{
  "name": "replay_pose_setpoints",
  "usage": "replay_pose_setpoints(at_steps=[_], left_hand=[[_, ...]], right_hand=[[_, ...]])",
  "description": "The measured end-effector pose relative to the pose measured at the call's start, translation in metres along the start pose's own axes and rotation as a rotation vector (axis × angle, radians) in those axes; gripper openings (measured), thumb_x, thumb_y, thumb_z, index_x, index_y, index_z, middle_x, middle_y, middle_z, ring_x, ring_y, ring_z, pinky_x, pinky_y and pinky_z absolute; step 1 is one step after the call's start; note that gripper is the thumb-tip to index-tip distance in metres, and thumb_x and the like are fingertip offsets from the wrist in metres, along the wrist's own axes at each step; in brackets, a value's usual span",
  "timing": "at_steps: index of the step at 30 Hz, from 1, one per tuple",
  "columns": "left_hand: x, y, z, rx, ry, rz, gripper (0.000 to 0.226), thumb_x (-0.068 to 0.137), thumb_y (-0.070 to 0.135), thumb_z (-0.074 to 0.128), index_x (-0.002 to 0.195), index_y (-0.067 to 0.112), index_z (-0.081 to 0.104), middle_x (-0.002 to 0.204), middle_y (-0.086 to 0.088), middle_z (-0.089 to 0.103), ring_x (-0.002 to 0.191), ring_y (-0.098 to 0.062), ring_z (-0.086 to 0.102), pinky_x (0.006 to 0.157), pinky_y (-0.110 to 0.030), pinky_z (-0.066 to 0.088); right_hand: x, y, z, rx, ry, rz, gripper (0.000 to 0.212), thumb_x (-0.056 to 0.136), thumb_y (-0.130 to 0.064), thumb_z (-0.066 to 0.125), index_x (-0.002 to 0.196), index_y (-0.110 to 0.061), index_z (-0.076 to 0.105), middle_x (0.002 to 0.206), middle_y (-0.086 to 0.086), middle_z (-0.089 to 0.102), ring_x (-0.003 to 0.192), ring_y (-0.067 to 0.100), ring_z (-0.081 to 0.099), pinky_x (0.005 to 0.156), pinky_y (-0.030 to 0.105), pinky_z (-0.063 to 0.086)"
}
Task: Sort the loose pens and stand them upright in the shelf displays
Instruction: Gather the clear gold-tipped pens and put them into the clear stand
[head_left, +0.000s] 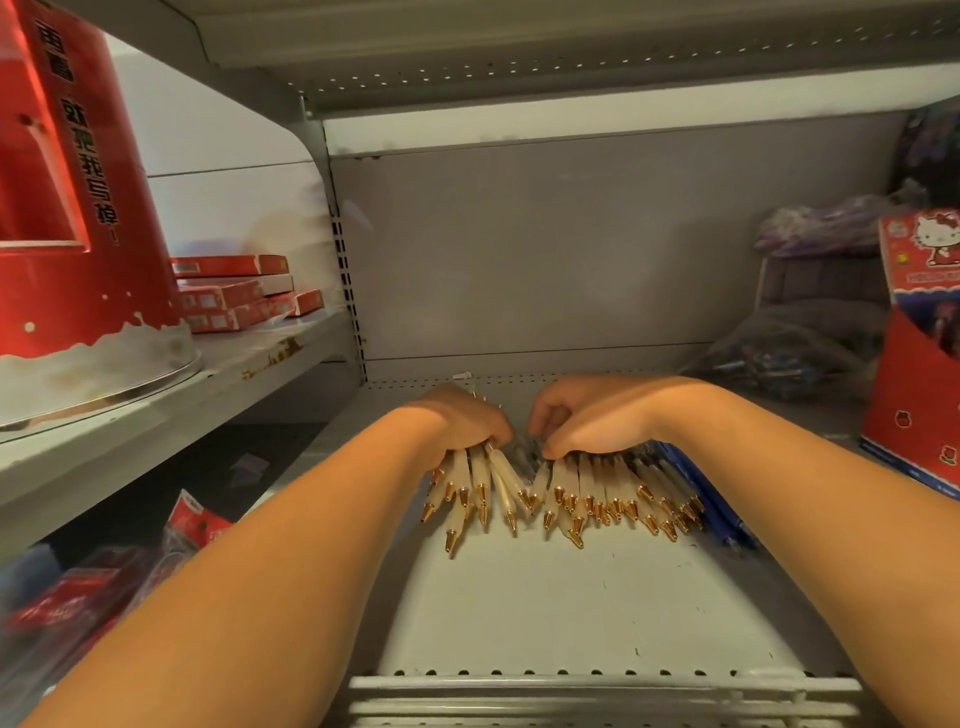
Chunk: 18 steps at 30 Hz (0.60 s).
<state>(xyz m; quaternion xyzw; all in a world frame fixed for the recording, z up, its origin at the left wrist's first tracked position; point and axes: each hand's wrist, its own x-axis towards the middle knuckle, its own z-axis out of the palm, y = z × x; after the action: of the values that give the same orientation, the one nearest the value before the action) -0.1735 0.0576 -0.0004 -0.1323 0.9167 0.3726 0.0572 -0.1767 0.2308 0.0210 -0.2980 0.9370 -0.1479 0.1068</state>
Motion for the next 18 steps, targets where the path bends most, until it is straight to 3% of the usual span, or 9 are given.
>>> replay_pose_setpoints(at_steps=[3,6,8,10,12,15,17,18], left_hand=[[0.002,-0.006,-0.014,-0.214,-0.032,0.029,0.015,0.073,0.002,0.06,0.067,0.011,0.05,0.051,-0.005,0.052,0.043,-0.02,0.051,0.047,-0.023,0.043],[0.003,-0.01,-0.028,-0.423,-0.096,0.045,0.019,0.076,-0.001,0.054,0.064,0.011,0.045,0.053,-0.008,0.048,0.045,-0.022,0.05,0.061,-0.032,0.043],[0.001,-0.011,-0.035,-0.475,-0.13,0.058,0.02,0.079,0.001,0.055,0.063,0.011,0.046,0.054,-0.008,0.049,0.043,-0.021,0.052,0.066,-0.035,0.044],[-0.002,-0.011,-0.039,-0.509,-0.171,0.066,0.022,0.082,0.003,0.056,0.063,0.011,0.048,0.054,-0.008,0.051,0.043,-0.019,0.053,0.062,-0.032,0.046],[-0.005,-0.011,-0.044,-0.571,-0.21,0.083,0.022,0.085,0.004,0.057,0.065,0.01,0.05,0.054,-0.007,0.053,0.053,-0.02,0.06,0.061,-0.031,0.055],[-0.01,-0.012,-0.051,-0.713,-0.246,0.128,0.015,0.09,0.004,0.056,0.077,0.008,0.051,0.06,-0.01,0.057,0.072,-0.026,0.071,0.082,-0.047,0.059],[-0.013,-0.013,-0.056,-0.776,-0.246,0.163,0.015,0.092,0.004,0.054,0.078,0.007,0.05,0.062,-0.012,0.057,0.071,-0.026,0.07,0.089,-0.053,0.056],[-0.014,-0.013,-0.058,-0.797,-0.245,0.176,0.018,0.092,0.003,0.052,0.075,0.008,0.049,0.063,-0.012,0.056,0.066,-0.024,0.068,0.084,-0.051,0.058]], right_hand=[[0.0,0.002,0.0,0.014,0.013,0.003,0.028,0.092,-0.028,0.063,0.12,-0.027,0.061,0.108,-0.013,0.06,0.102,0.006,0.056,0.091,0.026,0.046],[0.002,0.002,0.001,0.018,0.02,0.005,0.026,0.092,-0.027,0.063,0.118,-0.028,0.062,0.108,-0.013,0.061,0.101,0.006,0.056,0.092,0.027,0.046],[0.004,0.0,0.002,0.013,0.03,-0.003,0.025,0.092,-0.025,0.062,0.117,-0.027,0.063,0.107,-0.013,0.062,0.098,0.005,0.057,0.087,0.023,0.046],[0.006,-0.003,0.004,0.015,0.051,-0.015,0.026,0.092,-0.022,0.062,0.118,-0.026,0.063,0.109,-0.011,0.063,0.098,0.005,0.057,0.082,0.02,0.045],[0.008,-0.007,0.006,0.033,0.088,-0.018,0.028,0.091,-0.019,0.061,0.119,-0.027,0.063,0.113,-0.009,0.063,0.101,0.008,0.058,0.082,0.021,0.046],[0.016,-0.023,0.014,0.02,0.124,-0.042,0.033,0.092,-0.014,0.056,0.12,-0.03,0.063,0.12,-0.011,0.06,0.105,0.012,0.058,0.086,0.026,0.048],[0.023,-0.035,0.023,-0.054,0.11,-0.09,0.025,0.095,-0.012,0.051,0.1,-0.033,0.064,0.109,-0.015,0.059,0.098,0.014,0.056,0.074,0.022,0.043],[0.026,-0.041,0.028,-0.105,0.104,-0.112,0.026,0.097,-0.014,0.048,0.086,-0.035,0.059,0.093,-0.016,0.056,0.087,0.014,0.055,0.068,0.02,0.04]])
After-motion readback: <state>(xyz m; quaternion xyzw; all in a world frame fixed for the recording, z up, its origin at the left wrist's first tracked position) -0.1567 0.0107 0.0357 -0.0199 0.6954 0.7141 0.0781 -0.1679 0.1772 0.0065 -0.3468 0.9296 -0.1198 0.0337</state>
